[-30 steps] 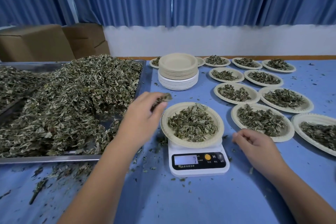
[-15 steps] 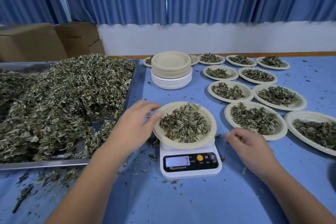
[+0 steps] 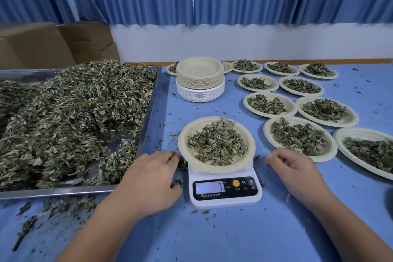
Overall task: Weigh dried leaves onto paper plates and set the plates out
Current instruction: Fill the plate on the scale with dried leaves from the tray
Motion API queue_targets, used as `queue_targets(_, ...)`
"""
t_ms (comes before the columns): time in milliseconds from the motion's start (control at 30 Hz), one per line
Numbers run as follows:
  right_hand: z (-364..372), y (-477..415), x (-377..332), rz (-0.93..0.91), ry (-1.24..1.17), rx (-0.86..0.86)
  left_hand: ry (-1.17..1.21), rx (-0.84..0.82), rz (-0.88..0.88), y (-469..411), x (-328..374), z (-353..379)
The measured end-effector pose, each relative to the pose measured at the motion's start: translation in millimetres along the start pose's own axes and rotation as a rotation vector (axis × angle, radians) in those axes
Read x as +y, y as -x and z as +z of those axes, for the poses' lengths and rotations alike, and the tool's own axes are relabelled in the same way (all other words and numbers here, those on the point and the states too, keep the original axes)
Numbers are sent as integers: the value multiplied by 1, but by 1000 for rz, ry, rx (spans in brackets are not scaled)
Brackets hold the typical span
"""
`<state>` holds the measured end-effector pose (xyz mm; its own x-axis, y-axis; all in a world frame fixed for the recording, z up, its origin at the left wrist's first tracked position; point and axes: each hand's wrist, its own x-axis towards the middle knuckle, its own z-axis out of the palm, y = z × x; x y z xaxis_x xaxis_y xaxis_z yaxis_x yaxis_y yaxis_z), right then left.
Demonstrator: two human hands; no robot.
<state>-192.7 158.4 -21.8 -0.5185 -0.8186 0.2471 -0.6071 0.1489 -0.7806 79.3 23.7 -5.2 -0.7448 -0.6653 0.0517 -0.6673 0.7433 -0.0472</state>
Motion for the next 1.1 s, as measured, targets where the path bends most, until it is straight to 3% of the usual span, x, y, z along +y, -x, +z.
queue_targets(233, 1, 0, -3, 3, 6, 2, 48, 25, 45, -1, 7, 2)
queue_targets(733, 1, 1, -1, 3, 7, 5, 413, 131, -59, -13, 9, 11)
queue_targets(1100, 1, 1, -1, 7, -1, -4, 411, 221, -141, -18, 11, 21)
